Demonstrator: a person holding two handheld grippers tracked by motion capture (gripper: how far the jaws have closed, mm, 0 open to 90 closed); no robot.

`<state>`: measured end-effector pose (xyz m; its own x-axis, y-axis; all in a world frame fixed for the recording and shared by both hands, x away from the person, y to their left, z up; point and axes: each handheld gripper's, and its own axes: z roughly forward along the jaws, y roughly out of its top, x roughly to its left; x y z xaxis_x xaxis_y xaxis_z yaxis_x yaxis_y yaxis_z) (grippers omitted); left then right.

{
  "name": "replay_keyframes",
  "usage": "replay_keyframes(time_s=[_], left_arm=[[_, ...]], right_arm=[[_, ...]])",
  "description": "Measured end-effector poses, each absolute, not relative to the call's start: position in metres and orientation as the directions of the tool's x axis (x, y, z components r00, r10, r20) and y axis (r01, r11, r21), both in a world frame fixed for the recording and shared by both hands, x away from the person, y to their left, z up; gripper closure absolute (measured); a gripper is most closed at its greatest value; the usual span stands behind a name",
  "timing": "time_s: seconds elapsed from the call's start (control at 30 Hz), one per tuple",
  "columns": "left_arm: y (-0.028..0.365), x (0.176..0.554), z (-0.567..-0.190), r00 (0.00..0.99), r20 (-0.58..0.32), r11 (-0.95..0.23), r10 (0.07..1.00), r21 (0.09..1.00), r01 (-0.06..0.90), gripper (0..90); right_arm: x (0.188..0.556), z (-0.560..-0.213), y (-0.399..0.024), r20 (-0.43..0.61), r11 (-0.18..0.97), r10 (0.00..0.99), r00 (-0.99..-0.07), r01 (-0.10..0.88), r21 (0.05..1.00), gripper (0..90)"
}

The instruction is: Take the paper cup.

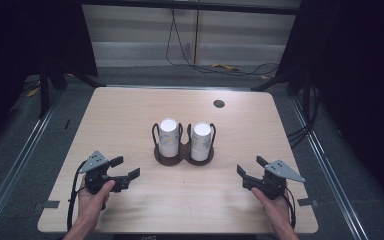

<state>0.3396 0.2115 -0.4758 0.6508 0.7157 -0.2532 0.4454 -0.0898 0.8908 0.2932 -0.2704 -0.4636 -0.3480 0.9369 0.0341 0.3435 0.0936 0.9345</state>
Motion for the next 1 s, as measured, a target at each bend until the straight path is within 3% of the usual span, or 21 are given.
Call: replay_keyframes(time_s=[0.3,0.83,1.0], left_arm=[[0.205,0.348,-0.477,0.63,-0.232,-0.125,0.741,0.874,0.469,16.2],[0.201,0.34,-0.464,0.683,-0.222,-0.19,0.696,0.86,0.473,16.0],[0.199,0.348,-0.45,0.686,-0.211,-0.185,0.696,0.87,0.456,20.1]], right_arm=[[0.299,-0.467,-0.274,0.044,0.095,0.93,-0.366,0.353,0.931,23.1],[0.297,-0.465,-0.265,0.025,0.135,0.906,-0.423,0.344,0.929,25.2],[0.298,-0.466,-0.262,0.019,0.143,0.907,-0.421,0.348,0.926,25.4]])
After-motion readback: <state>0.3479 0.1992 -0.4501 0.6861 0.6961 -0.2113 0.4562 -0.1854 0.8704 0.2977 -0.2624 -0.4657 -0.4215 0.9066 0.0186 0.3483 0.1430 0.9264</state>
